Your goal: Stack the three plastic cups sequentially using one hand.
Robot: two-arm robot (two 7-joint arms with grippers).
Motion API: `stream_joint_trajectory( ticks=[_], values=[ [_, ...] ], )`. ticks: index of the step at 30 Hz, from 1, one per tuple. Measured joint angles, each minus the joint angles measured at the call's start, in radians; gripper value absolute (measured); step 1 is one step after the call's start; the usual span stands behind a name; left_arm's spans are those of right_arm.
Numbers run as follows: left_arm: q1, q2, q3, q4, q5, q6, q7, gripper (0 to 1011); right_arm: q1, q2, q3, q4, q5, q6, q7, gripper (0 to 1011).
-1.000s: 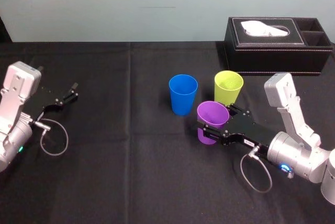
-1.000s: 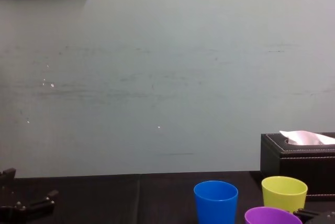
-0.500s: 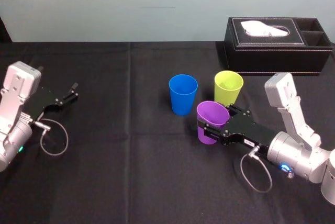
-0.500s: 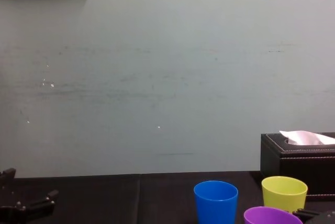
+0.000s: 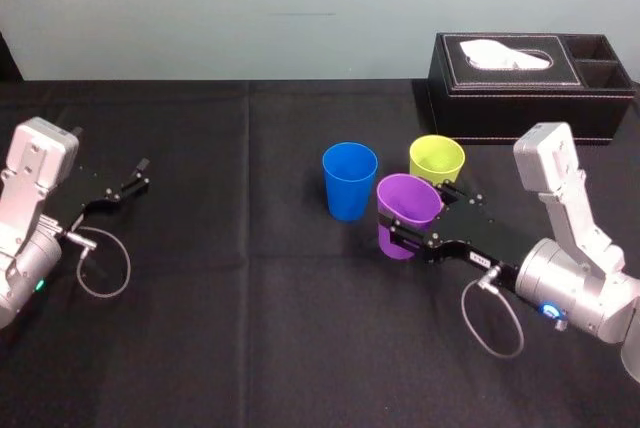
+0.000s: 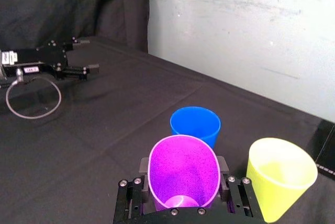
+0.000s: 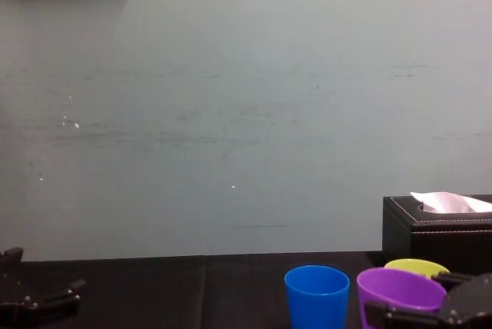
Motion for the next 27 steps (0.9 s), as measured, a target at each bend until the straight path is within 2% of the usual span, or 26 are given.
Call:
stream_joint_trajectory(
  ticks=[5, 15, 20, 27],
  values=[
    [0.000, 0.000, 0.000, 0.000, 0.000, 0.000, 0.000, 1011, 0.002, 0.005, 0.013, -0.039, 0.003, 0.022, -0.006, 726],
    [0.000, 0.000, 0.000, 0.000, 0.000, 0.000, 0.000, 1011, 0.048, 0.004, 0.029, -0.060, 0.008, 0.035, -0.011, 726],
    [0.000, 0.000, 0.000, 0.000, 0.000, 0.000, 0.000, 1011, 0.083, -0.001, 0.029, -0.046, 0.008, 0.038, -0.009, 726],
    [0.000, 0.000, 0.000, 0.000, 0.000, 0.000, 0.000, 1012, 0.151, -0.021, 0.014, 0.010, 0.007, 0.039, 0.005, 726]
  ],
)
